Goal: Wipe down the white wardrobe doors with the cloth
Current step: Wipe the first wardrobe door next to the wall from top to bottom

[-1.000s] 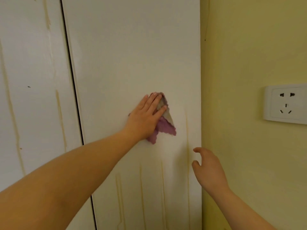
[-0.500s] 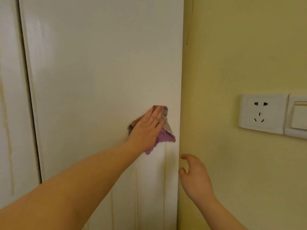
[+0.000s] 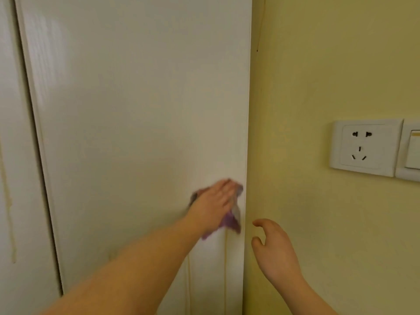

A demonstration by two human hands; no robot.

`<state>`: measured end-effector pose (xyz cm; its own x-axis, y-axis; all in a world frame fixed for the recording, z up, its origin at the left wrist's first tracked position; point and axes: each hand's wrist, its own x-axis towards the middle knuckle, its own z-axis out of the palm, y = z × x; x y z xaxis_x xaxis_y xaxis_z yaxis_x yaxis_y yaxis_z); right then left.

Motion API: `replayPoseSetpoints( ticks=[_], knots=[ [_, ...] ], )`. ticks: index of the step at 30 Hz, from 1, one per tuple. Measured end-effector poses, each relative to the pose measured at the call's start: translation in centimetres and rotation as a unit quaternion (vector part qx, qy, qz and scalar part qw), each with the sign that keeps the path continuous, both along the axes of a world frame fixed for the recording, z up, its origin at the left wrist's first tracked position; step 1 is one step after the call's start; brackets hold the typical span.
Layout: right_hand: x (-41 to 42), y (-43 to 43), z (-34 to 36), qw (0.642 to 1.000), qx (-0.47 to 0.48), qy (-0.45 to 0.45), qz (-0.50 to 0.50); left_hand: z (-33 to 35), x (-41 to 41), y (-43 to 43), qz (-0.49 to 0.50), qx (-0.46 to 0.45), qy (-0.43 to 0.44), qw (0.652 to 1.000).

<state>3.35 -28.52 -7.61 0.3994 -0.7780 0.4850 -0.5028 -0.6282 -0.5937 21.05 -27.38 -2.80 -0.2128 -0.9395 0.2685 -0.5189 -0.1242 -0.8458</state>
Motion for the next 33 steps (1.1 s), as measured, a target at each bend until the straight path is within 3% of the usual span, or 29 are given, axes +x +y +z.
replayPoseSetpoints(
  ticks=[2,6,8,9,14,17,21,23,27,30,33],
  knots=[
    [-0.1,0.1,-0.2,1.000,-0.002,0.005,0.002,-2.8,-0.2,1.1,0.018,0.067,-0.025,0.997],
    [-0.2,0.0,-0.4,1.000,0.010,0.001,0.001,1.0,1.4,0.1,-0.014,-0.093,-0.043,0.995],
    [-0.1,-0.2,-0.9,1.000,0.018,-0.001,-0.003,3.2,1.8,-0.4,-0.038,-0.198,-0.073,0.977],
    [0.0,-0.2,-1.1,1.000,0.022,-0.002,-0.005,3.1,1.7,-0.5,-0.043,-0.199,-0.079,0.976],
    [0.7,0.1,-2.1,0.999,0.041,0.003,-0.003,-5.8,1.9,2.6,-0.030,0.020,-0.057,0.998],
    [0.7,0.0,-2.4,0.999,0.042,0.006,-0.006,-4.7,2.9,4.2,-0.103,-0.046,0.007,0.994],
    [1.1,0.0,-3.0,0.998,0.063,-0.013,-0.012,-1.6,3.5,5.8,-0.052,-0.182,0.072,0.979],
    [1.7,0.6,-3.7,0.995,0.087,-0.043,-0.012,-3.7,3.9,6.2,-0.041,-0.154,0.060,0.985],
    [2.6,2.4,-6.0,0.987,0.144,-0.078,0.005,-10.1,4.4,7.9,0.003,0.045,0.002,0.999],
    [2.7,2.3,-6.7,0.982,0.167,-0.089,0.000,-8.5,4.3,8.0,-0.048,0.011,0.040,0.998],
    [2.7,1.6,-6.6,0.980,0.173,-0.094,-0.012,-7.3,4.0,7.7,-0.020,-0.036,0.082,0.996]
  ],
)
